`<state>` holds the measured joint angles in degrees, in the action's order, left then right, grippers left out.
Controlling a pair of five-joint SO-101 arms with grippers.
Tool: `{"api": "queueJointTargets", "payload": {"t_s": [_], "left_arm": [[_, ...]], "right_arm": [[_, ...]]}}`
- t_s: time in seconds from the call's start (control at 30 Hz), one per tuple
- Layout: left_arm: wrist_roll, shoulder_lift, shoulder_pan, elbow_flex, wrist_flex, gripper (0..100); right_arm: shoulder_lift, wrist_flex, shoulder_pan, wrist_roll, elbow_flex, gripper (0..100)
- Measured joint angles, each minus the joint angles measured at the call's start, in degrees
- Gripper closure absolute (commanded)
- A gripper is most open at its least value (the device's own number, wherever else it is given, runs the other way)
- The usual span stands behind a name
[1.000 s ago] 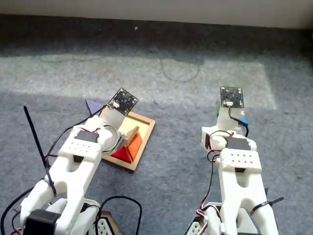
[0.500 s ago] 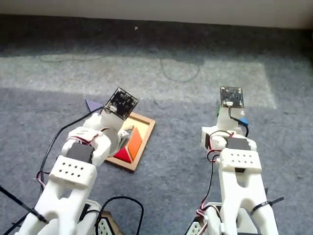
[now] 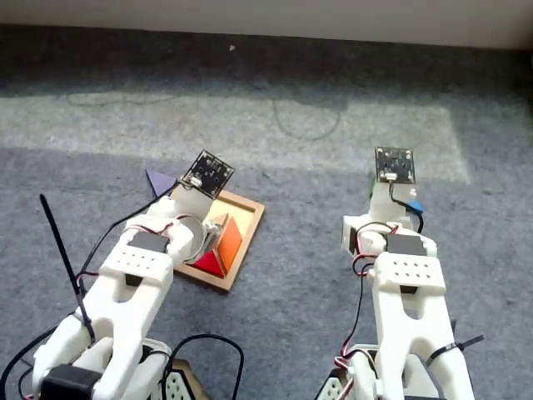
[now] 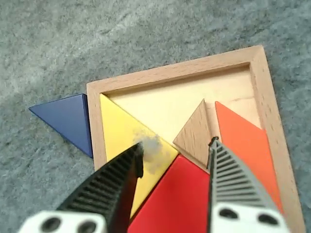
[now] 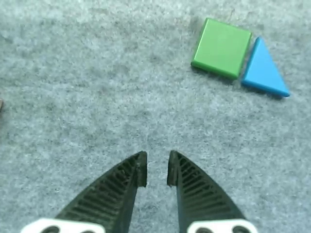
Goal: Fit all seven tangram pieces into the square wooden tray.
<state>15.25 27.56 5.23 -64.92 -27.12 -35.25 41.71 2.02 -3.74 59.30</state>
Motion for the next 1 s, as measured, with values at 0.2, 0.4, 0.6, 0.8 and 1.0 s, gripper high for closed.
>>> {"api": "queueJointTargets", "payload": {"t_s": [0.2,0.4,0.6,0.8,1.0], "left_arm": [[0.0,-4.13,-0.53,2.64,-0.97,77],[3.69,-4.04,2.02,4.04,-8.35,77],[3.78,-3.78,3.25,5.36,-12.31,77],[0.88,4.48,2.46,6.15,-16.26,77],[-0.7,10.2,2.99,5.8,-16.44,77]], "right_arm": [[0.0,0.0,0.0,0.0,0.0,91.7],[0.0,0.0,0.0,0.0,0.0,91.7],[0.0,0.0,0.0,0.0,0.0,91.7],[0.0,0.0,0.0,0.0,0.0,91.7],[0.0,0.0,0.0,0.0,0.0,91.7]]}}
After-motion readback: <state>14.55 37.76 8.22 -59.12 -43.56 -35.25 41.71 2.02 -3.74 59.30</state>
